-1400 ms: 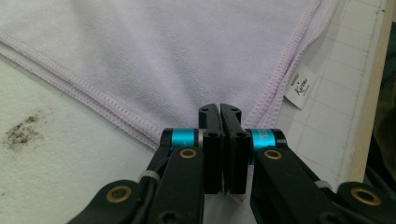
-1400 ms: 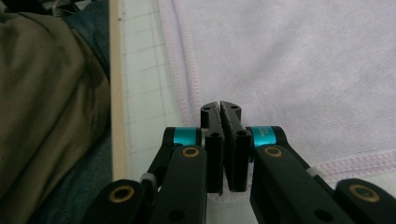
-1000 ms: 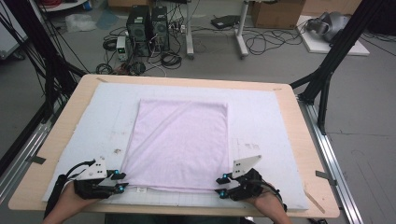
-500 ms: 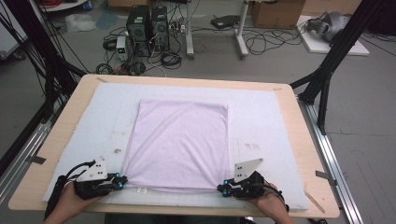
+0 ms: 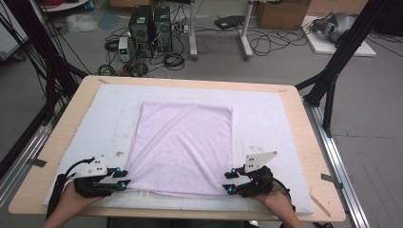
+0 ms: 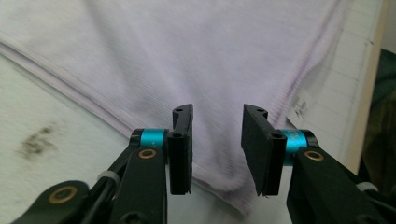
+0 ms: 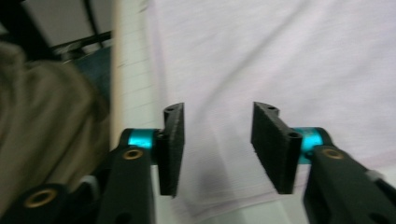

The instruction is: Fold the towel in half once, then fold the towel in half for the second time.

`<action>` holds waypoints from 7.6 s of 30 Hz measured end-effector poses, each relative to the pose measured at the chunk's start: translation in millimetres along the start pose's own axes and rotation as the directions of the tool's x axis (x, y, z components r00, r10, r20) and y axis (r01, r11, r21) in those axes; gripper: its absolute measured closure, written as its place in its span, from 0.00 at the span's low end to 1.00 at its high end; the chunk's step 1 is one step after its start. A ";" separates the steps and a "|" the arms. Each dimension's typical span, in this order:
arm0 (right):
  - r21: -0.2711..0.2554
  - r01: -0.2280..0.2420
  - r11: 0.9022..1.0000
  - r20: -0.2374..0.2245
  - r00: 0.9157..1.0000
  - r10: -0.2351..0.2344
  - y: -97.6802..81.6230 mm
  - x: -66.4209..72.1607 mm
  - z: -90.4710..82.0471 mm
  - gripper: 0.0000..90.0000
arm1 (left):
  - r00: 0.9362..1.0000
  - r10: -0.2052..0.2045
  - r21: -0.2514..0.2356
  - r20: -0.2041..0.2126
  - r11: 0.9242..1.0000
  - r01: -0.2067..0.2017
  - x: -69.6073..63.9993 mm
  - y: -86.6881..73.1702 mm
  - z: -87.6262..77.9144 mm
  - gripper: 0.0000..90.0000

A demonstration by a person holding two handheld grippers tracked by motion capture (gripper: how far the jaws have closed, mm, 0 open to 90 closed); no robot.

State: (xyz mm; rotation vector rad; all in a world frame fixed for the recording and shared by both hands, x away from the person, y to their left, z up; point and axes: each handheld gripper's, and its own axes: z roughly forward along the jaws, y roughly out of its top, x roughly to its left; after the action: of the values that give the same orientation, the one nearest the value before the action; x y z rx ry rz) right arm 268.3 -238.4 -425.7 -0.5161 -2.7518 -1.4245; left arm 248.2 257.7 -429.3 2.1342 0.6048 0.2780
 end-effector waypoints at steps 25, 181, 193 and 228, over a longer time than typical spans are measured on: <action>-0.056 -0.060 0.997 0.178 0.982 0.069 22.5 -62.9 3.9 0.37 | 0.995 -0.063 -0.083 -0.076 0.995 0.057 44.0 39.9 28.4 0.50; -0.016 -0.044 0.999 0.078 0.996 0.046 32.8 -30.2 -43.6 0.82 | 0.995 -0.103 -0.072 0.001 0.992 0.102 54.9 29.7 -28.5 0.77; 0.020 -0.032 0.999 0.163 0.986 0.028 35.3 -40.4 -19.0 0.67 | 0.996 -0.086 -0.025 0.015 0.996 0.087 43.8 45.1 2.4 0.57; 0.011 0.075 0.997 0.082 0.994 -0.076 35.3 8.3 -26.0 0.82 | 1.000 0.030 0.031 0.000 0.999 -0.030 14.6 40.3 -19.0 0.63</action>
State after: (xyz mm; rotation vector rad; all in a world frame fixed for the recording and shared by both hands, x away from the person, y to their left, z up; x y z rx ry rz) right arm 266.7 -237.8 -381.1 -0.4861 -2.8694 -1.4384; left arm 265.9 258.3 -385.8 2.1747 0.5809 0.2875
